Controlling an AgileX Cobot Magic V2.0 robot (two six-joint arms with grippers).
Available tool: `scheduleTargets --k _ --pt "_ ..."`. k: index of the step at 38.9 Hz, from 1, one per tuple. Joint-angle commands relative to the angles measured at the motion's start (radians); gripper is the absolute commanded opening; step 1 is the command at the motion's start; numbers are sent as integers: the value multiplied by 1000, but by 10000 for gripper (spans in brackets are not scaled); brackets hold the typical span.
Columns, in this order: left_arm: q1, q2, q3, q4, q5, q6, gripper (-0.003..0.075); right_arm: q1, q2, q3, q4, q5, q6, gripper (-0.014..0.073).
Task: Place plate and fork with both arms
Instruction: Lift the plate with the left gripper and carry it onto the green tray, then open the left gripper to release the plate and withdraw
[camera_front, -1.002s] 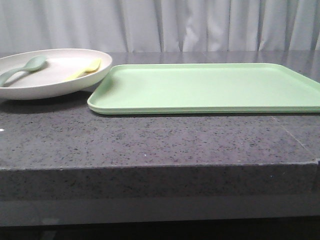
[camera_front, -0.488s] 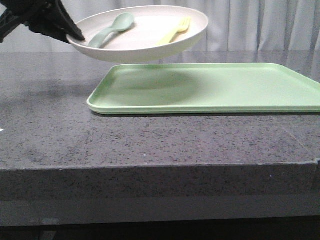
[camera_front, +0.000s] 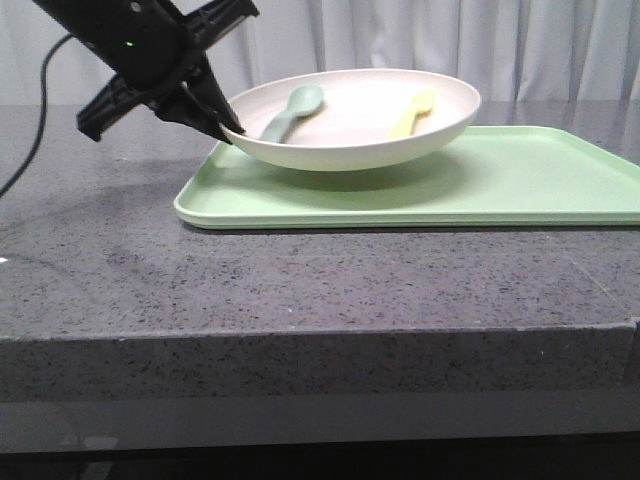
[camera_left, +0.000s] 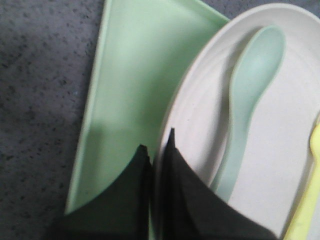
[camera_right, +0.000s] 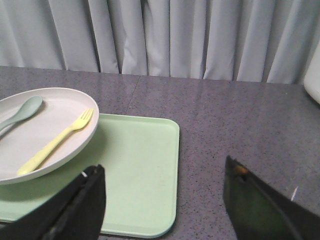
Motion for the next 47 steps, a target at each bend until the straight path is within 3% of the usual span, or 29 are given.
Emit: scheduleTargets --k 1,33,38,47 --pt "-34 -32 -39 -13 -83 -65 -18 -6 13 -29 -1 -87 -7 525" --pt "-62 -11 -39 23 -77 -65 -11 -6 13 -29 -1 -87 -7 525" --pt "-62 -11 -39 23 -75 -65 55 -6 13 -29 -1 -87 -7 525" --pt "-62 -11 -39 23 -72 -65 244 -6 13 -29 -1 -87 -7 525"
